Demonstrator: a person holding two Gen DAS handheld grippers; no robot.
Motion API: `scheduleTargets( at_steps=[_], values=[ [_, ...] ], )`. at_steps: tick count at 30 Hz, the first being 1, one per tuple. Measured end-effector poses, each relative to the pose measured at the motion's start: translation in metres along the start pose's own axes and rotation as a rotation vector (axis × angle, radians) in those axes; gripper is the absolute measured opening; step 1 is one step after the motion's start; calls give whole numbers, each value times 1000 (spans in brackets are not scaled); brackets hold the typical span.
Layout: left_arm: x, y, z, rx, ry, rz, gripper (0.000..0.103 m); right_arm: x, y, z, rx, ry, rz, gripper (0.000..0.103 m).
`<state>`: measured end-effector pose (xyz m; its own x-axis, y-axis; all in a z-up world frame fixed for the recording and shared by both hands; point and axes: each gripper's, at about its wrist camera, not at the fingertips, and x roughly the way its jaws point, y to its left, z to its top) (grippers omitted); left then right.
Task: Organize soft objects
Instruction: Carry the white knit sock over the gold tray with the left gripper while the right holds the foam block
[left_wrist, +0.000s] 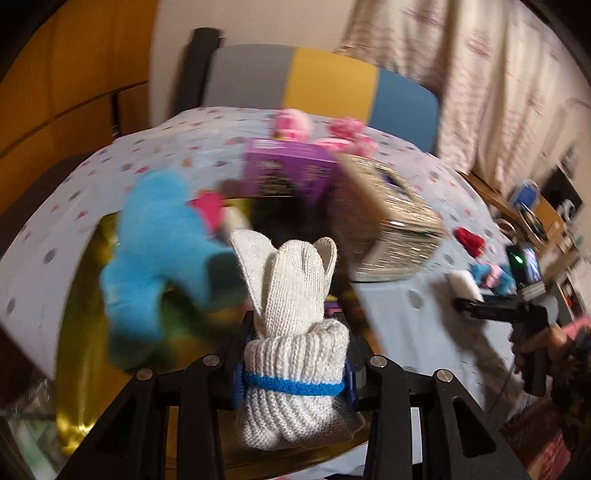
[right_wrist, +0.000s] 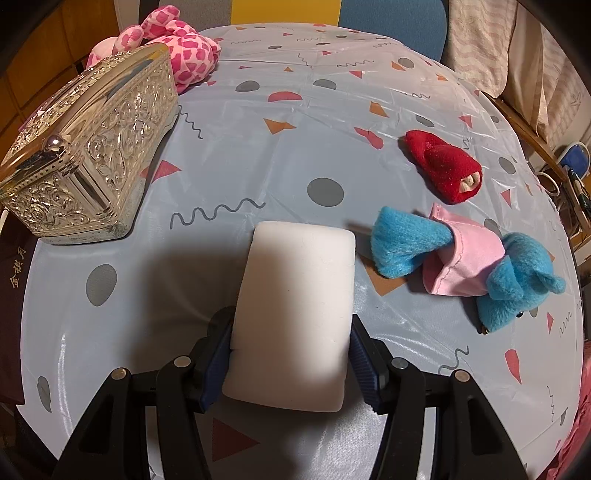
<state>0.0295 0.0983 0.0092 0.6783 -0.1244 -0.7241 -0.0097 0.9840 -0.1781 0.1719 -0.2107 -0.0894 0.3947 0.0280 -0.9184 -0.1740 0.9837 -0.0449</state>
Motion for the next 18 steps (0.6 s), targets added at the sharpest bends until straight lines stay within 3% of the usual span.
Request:
scheduleTargets(
  at_steps=[12, 16, 18],
  values=[
    [-16, 105, -23, -195, 6, 210, 42, -2, 2, 2, -10, 2, -7, 59],
    [-8, 124, -36, -241, 35, 237, 59, -3, 1, 2, -10, 2, -7, 59],
    [-7, 126, -39, -252, 38, 221, 60, -2, 1, 2, -9, 2, -6, 59]
  ],
)
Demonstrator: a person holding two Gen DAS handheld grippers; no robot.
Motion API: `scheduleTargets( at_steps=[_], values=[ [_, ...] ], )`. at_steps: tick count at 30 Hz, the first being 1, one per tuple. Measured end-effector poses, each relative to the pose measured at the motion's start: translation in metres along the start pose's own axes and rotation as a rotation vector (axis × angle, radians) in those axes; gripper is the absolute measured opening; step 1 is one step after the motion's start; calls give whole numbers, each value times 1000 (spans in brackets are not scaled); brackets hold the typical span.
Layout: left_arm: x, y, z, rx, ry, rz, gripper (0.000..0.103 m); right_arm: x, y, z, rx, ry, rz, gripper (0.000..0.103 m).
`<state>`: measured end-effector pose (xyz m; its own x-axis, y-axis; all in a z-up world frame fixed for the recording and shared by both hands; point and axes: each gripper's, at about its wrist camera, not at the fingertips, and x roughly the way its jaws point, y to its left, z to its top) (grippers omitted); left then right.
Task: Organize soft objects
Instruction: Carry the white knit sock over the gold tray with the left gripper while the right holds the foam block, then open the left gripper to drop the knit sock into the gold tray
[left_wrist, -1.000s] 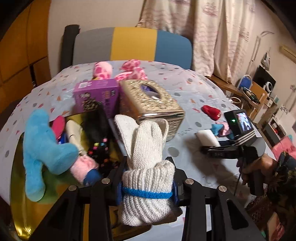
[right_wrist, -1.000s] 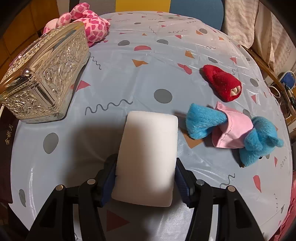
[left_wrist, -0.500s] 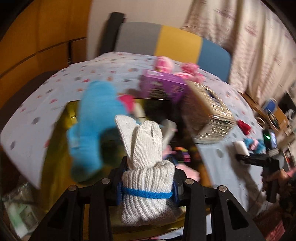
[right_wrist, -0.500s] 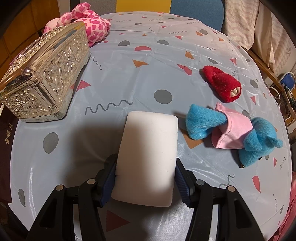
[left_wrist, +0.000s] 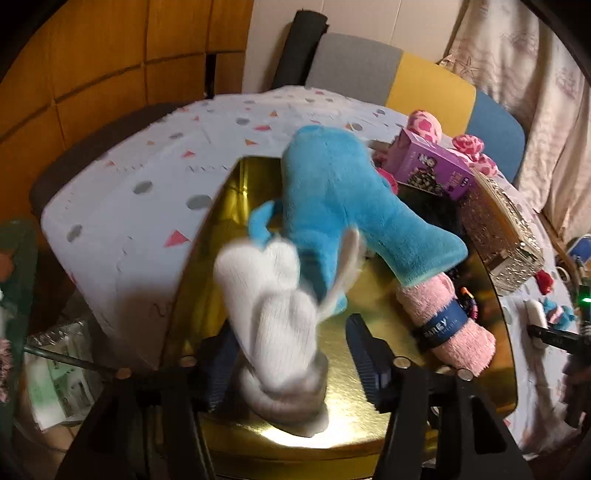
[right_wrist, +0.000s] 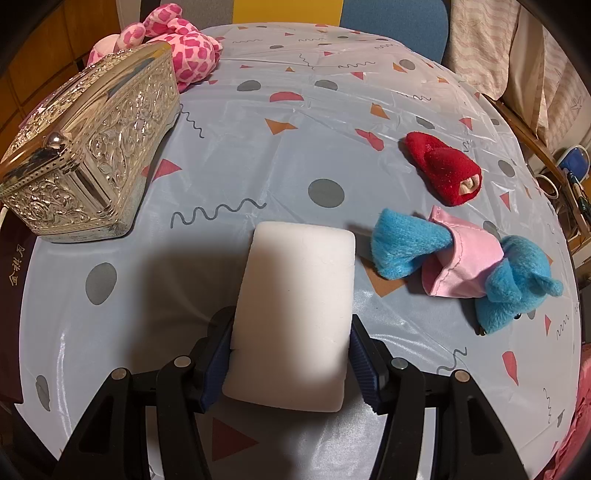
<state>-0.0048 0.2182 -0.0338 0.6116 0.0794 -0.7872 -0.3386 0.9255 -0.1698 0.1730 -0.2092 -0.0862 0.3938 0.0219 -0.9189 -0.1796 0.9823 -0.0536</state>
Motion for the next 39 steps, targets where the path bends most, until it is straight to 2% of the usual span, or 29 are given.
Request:
scheduleTargets(
  at_steps=[3, 6, 14, 16, 21, 26, 34, 39],
  values=[
    [-8, -2, 0, 12, -42, 28, 66, 0, -1, 1, 1, 0, 1, 59],
    [-16, 0, 4, 12, -79, 37, 66, 1, -1, 1, 1, 0, 1, 59],
    [-17, -6, 7, 50, -112, 170, 66, 1, 4, 0, -18, 0, -17, 57],
    [-21, -6, 10, 38, -125, 176, 66, 0, 6, 0, -28, 0, -25, 57],
    [-38, -17, 16, 44, -180, 144, 67, -1, 4, -1, -10, 13, -15, 57],
    [-51, -39, 20, 83, -217, 80, 68, -3, 6, -3, 15, 29, -20, 57],
    [-56, -63, 18, 122, -219, 2, 68, -12, 14, -12, 61, 68, -6, 57],
    [-54, -66, 16, 124, -204, -14, 68, -21, 27, -22, 86, 77, 53, 57]
  ],
)
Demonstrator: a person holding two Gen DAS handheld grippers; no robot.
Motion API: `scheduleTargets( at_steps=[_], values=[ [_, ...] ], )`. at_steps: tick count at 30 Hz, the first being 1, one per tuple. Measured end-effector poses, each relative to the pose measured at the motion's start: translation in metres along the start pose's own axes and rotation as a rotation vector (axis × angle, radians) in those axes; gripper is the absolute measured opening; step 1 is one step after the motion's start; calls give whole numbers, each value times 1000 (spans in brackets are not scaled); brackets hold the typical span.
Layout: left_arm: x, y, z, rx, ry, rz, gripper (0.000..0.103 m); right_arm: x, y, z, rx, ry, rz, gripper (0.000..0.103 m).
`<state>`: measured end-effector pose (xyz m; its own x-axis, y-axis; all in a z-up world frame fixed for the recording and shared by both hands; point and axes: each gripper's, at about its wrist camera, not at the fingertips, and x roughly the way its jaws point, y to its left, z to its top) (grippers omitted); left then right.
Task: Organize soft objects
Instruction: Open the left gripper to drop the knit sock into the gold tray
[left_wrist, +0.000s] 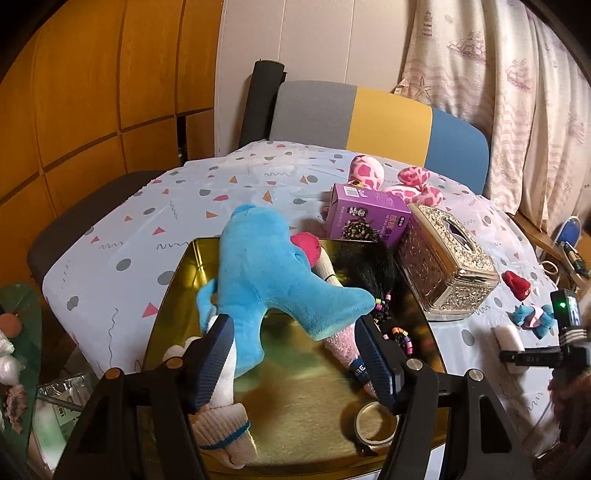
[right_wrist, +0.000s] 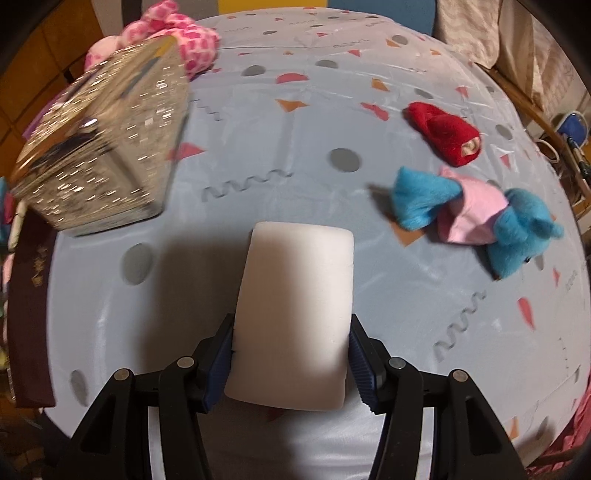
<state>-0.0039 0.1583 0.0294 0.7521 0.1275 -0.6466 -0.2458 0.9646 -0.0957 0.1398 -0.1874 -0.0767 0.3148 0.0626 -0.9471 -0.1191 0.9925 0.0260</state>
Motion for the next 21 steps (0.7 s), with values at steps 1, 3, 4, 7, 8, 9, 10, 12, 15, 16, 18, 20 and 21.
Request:
scheduleTargets(
  at_steps=[1, 3, 4, 7, 8, 9, 10, 12, 15, 16, 18, 20, 21],
  values=[
    [1, -1, -1, -1, 4, -1, 68, -2, 8, -4, -19, 0, 15, 57],
    [4, -1, -2, -3, 13, -1, 68, -5, 22, -12, -61, -4, 29, 57],
    [4, 0, -3, -5, 16, -2, 68, -6, 27, -14, -76, -8, 27, 57],
    [6, 0, -3, -4, 19, -2, 68, -11, 43, -23, -110, -17, 45, 57],
    [6, 0, -4, -4, 22, -2, 68, -14, 48, -26, -120, -21, 54, 57],
    [7, 0, -4, -6, 26, -4, 68, -16, 50, -28, -123, -26, 60, 57],
    [7, 0, -5, -6, 26, -5, 68, -21, 53, -30, -118, -42, 69, 57],
    [8, 0, -5, -3, 27, -4, 68, -32, 58, -32, -105, -78, 99, 56],
    [8, 1, -4, -6, 25, -5, 68, -55, 70, -33, -115, -145, 152, 56],
    [8, 1, -4, -7, 24, -4, 68, -62, 76, -33, -126, -165, 171, 56],
    [8, 2, -3, -10, 23, -4, 68, -76, 101, -29, -158, -195, 216, 56],
    [8, 3, -4, -14, 21, -3, 68, -85, 119, -26, -203, -218, 256, 56],
    [8, 4, -4, -16, 20, -1, 68, -89, 128, -27, -227, -226, 274, 56]
  ],
)
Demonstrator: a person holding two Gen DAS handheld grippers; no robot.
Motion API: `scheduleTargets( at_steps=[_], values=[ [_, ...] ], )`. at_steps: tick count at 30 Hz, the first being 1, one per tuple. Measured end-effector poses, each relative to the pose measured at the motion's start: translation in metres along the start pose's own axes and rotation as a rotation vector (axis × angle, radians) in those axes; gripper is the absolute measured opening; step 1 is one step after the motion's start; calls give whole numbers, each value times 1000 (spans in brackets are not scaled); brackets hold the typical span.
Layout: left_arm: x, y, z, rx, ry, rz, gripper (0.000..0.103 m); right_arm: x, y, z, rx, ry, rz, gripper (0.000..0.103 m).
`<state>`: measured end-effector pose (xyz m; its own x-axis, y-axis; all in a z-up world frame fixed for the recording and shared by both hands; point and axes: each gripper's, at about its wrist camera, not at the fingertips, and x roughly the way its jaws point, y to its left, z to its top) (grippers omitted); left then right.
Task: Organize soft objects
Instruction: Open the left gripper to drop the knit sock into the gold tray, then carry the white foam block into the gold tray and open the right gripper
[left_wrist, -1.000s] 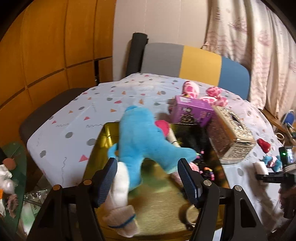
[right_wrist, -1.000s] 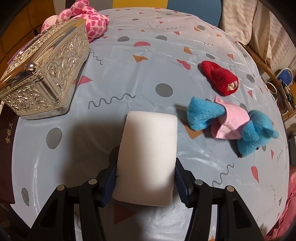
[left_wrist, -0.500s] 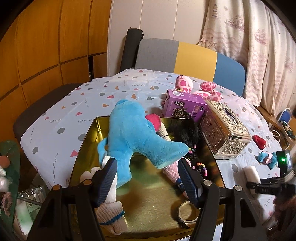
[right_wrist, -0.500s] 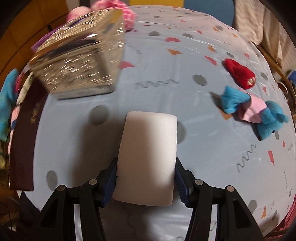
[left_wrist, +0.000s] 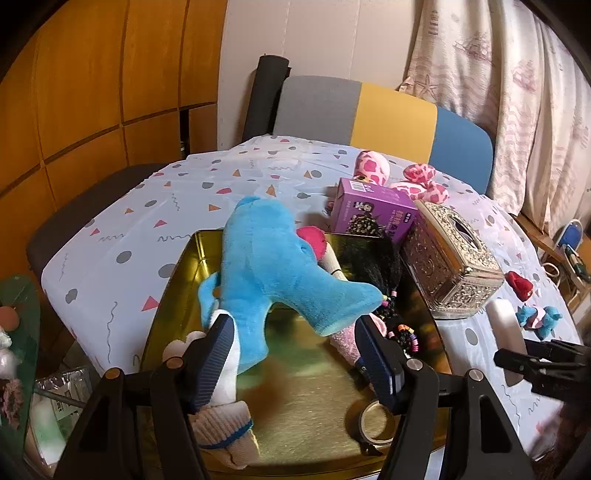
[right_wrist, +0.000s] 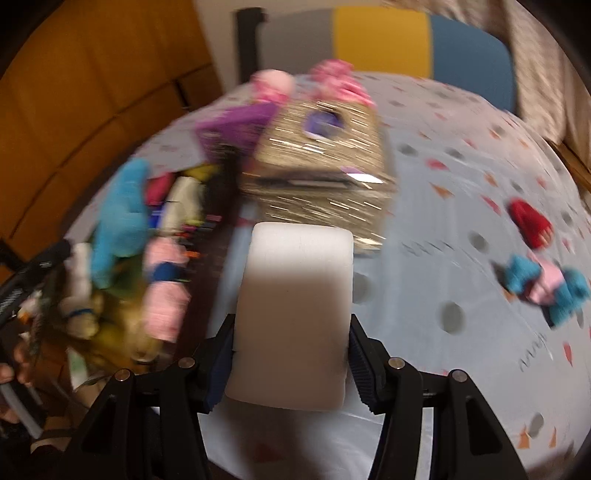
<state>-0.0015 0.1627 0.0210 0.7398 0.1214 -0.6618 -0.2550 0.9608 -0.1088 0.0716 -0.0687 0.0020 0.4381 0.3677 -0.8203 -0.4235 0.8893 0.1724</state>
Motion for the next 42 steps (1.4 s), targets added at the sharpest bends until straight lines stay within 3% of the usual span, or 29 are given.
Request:
scheduleTargets(
  at_steps=[12, 21, 25, 29, 34, 42],
  values=[
    [-3, 24, 2, -55, -18, 40, 68, 21, 102, 12, -246, 34, 184, 56],
    [-7, 60, 5, -135, -42, 102, 68, 48, 141, 17, -382, 181, 209, 56],
    [-7, 69, 5, -151, -45, 120, 68, 89, 156, 18, -382, 259, 196, 56],
    [-6, 70, 3, -148, -38, 125, 68, 112, 165, 14, -373, 272, 200, 57],
    [-4, 67, 1, -138, -29, 120, 69, 120, 162, 8, -353, 247, 199, 60],
    [-2, 62, 0, -129, -19, 108, 69, 111, 146, 4, -291, 203, 227, 74]
  ],
)
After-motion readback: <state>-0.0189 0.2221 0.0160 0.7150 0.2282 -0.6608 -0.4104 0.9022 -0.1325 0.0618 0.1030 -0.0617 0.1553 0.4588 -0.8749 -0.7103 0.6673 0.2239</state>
